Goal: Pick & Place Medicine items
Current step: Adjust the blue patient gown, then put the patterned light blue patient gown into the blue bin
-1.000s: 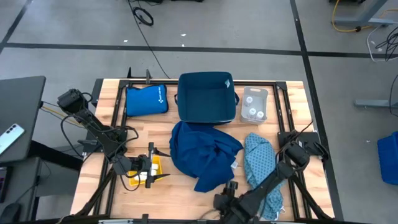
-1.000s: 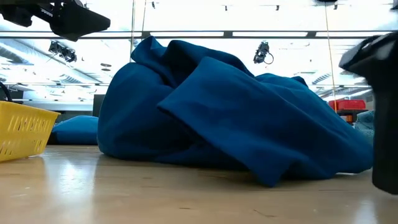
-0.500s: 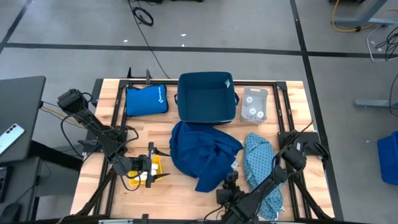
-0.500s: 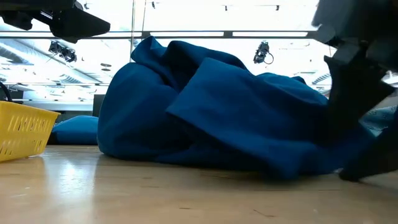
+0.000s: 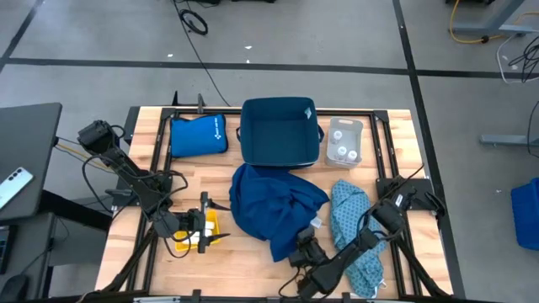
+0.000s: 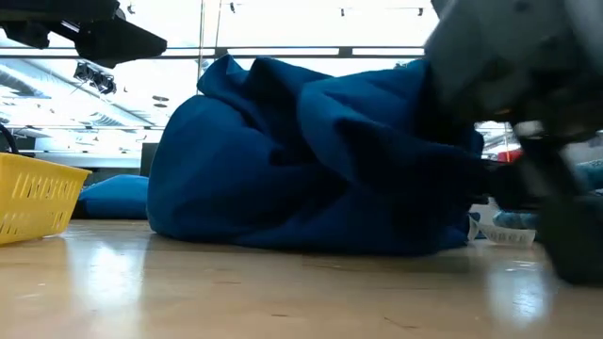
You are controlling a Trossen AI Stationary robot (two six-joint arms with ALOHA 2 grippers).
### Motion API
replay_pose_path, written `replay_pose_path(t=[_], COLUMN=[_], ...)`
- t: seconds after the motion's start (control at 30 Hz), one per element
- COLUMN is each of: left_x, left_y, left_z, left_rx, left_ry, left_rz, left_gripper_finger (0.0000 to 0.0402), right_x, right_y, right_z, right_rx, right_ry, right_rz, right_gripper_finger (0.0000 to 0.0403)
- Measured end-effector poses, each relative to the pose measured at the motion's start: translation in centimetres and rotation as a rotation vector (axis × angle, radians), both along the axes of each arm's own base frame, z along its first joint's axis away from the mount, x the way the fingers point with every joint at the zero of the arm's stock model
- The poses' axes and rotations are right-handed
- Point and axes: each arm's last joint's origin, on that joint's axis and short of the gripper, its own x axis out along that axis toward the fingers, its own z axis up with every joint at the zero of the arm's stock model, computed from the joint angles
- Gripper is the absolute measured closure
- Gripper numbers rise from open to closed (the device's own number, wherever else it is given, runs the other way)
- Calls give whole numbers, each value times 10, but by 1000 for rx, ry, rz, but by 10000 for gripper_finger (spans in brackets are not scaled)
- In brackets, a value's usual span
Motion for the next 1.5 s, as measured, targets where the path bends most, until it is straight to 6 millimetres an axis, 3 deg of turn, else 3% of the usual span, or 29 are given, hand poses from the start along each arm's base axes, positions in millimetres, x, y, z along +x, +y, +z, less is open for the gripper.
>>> replay_pose_path(t=[0.4,0.7,0.9,1.13,1.33,1.5], left_x=[0,0,0,0,0,0], left_y=[0,0,0,0,0,-2], left_z=[0,0,0,0,0,1], left_rx=[10,10,8,6,-7,-19], left_ry=[0,-1,-1,0,1,3], left_rz=[0,2,1,-2,-9,-49], left_gripper_finger=[40,40,40,40,40,40], right_x=[45,62,76,65,47,44], right_y=[-44,-32,-29,6,14,10], right_z=[2,26,45,78,116,125], right_rx=[-179,-226,-12,196,521,809], right_ry=[-163,-205,-180,-205,-216,-157], right_rz=[-15,18,-47,-53,-322,-592], right_gripper_finger=[202,202,202,213,238,240])
